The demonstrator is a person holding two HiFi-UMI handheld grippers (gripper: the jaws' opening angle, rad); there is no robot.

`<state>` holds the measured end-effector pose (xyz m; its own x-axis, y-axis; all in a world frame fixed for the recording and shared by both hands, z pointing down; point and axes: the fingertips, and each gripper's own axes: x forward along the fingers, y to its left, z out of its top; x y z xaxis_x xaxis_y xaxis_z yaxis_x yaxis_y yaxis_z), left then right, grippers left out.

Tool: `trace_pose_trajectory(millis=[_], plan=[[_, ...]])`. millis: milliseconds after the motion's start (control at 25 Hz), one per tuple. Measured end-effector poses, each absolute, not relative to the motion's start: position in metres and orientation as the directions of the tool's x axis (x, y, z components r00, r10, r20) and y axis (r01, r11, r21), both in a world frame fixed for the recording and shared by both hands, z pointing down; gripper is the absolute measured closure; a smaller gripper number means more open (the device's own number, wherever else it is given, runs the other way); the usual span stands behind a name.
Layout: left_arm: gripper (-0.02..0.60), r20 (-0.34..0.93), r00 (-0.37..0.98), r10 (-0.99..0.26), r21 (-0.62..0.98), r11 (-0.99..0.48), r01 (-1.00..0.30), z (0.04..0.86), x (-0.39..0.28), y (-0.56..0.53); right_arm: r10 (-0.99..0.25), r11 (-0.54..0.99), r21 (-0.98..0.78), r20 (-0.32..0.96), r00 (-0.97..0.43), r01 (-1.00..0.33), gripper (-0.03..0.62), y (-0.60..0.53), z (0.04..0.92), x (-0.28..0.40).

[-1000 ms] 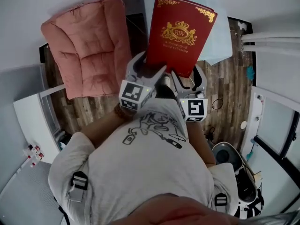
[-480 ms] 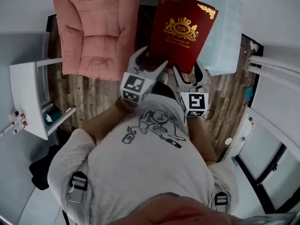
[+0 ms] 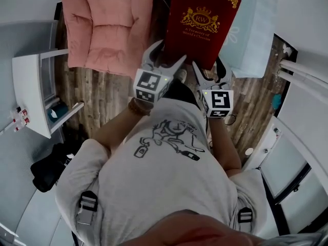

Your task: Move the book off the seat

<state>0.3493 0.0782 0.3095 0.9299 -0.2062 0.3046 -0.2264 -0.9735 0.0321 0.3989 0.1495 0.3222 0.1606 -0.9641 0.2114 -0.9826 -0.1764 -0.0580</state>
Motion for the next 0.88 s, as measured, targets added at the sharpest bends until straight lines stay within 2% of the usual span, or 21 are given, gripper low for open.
trace_pose_trajectory(millis=[880], plan=[[0.245,0.420,0.898,-0.133,0.121,-0.972,-0.201,0.433,0.395,0.023,-0.931,-0.174,-0.139,0.347,0.117,-0.975,0.266,0.092,0.437,0.448]])
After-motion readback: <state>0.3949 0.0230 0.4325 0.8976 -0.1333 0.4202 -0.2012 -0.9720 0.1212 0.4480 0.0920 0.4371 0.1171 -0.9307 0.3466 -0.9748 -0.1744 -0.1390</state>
